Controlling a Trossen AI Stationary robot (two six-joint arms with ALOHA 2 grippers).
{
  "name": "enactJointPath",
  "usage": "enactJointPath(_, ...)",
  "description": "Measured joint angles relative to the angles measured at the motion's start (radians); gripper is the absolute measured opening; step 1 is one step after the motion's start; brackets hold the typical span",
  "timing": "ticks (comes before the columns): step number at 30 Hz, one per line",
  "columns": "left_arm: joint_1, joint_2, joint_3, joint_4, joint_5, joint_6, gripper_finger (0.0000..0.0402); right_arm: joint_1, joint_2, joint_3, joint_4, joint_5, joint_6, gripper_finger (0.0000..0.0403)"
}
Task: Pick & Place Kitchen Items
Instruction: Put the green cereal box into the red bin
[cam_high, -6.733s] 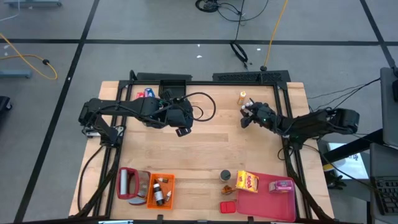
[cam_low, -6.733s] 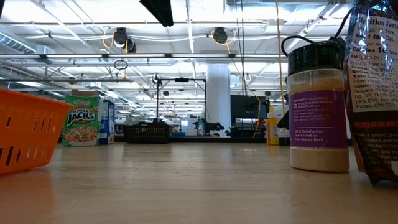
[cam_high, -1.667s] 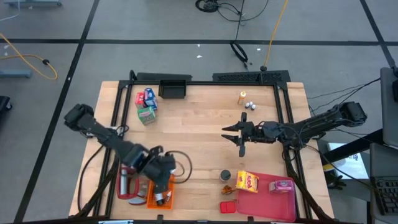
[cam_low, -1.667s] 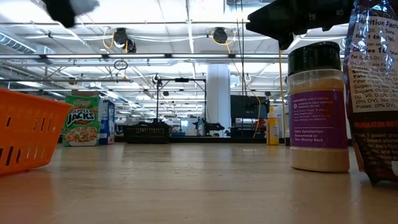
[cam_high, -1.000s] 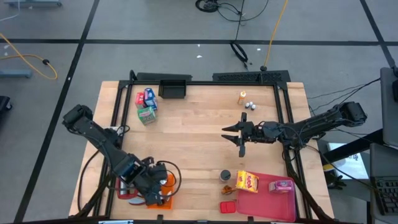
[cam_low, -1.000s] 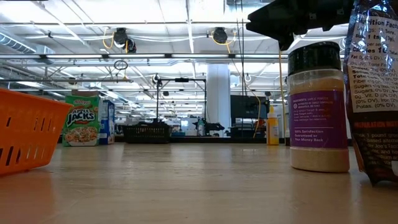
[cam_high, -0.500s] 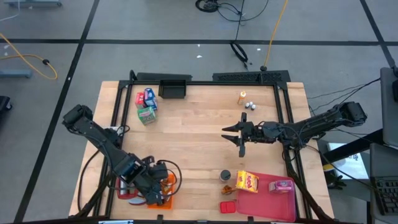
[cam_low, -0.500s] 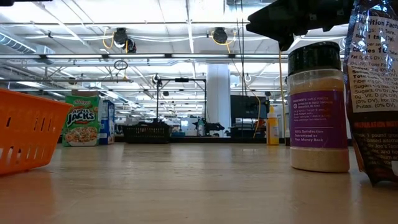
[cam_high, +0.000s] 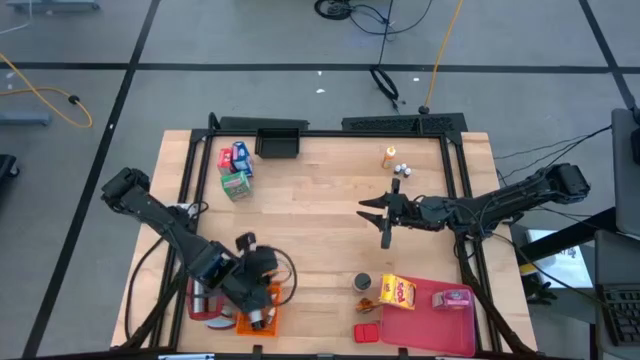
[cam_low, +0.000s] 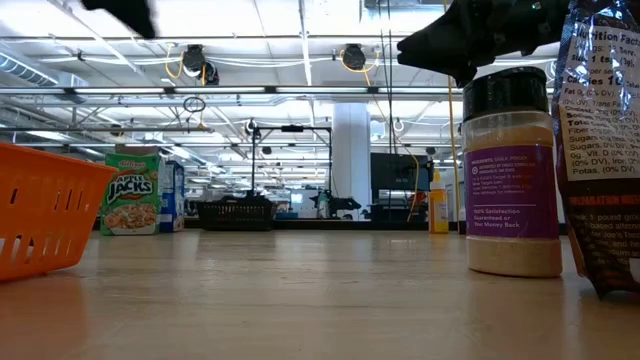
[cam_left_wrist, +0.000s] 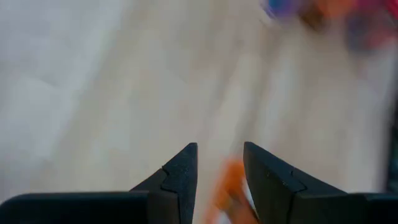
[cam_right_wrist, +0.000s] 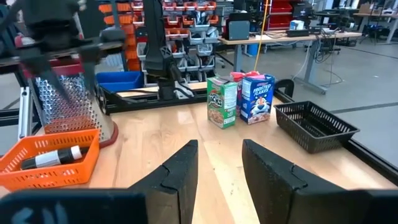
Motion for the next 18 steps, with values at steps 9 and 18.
enactJointPath(9, 0.195, 0.0, 0.0, -0.35, -0.116, -0.128, 0.0131, 0.0, 0.0, 0.0, 0.0, -0.002, 0.001, 0.0115)
enactJointPath(18, 0.365, -0.002, 0.0, -0.612, -0.131, -0.08, 0.0131, 0.0, 0.0, 0.0, -0.001, -0.002, 0.0, 0.0114)
